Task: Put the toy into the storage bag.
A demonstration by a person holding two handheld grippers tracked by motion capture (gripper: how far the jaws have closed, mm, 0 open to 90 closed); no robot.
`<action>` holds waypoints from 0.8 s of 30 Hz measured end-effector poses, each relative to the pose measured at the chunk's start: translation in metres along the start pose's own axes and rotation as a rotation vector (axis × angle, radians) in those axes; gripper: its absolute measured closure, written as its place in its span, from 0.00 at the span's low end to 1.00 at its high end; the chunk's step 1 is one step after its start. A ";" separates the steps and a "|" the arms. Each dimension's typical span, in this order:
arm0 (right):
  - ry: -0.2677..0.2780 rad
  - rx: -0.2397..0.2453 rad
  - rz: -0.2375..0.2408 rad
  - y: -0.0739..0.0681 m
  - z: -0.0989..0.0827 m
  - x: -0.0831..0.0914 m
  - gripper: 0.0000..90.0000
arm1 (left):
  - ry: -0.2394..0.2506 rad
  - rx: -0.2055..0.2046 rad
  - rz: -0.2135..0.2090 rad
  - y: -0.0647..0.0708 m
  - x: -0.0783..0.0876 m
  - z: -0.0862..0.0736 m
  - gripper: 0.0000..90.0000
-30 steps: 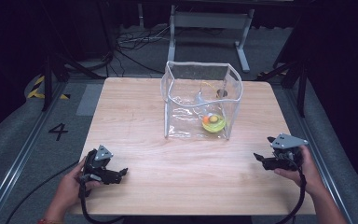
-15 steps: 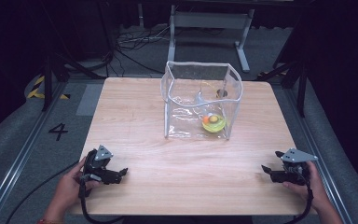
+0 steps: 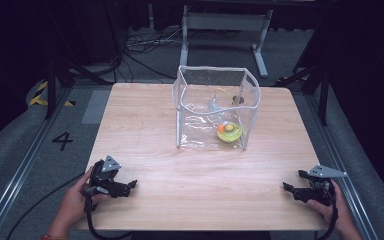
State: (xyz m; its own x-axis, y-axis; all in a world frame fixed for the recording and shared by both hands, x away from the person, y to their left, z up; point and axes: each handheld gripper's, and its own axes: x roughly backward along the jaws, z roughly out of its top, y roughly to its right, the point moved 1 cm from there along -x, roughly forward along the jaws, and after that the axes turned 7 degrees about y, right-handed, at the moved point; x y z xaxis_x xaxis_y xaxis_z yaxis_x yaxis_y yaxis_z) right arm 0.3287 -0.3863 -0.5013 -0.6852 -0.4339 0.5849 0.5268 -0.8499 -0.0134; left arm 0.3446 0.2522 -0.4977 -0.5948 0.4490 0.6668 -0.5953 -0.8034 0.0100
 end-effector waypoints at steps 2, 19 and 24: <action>-0.001 0.001 -0.007 0.000 0.000 0.000 0.17 | 0.000 0.000 0.000 0.000 0.000 0.000 0.00; -0.004 -0.006 -0.019 -0.001 0.000 -0.001 0.16 | 0.001 0.001 0.001 0.000 0.000 0.000 0.00; -0.007 -0.012 -0.027 -0.001 0.000 -0.001 0.14 | 0.000 0.000 0.000 0.000 0.000 0.000 0.00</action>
State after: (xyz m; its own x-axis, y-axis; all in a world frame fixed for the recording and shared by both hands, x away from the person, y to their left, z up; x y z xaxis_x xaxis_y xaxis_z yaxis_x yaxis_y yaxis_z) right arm 0.3294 -0.3850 -0.5016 -0.6959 -0.4086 0.5906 0.5016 -0.8650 -0.0075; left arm 0.3446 0.2522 -0.4977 -0.5951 0.4487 0.6668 -0.5951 -0.8036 0.0097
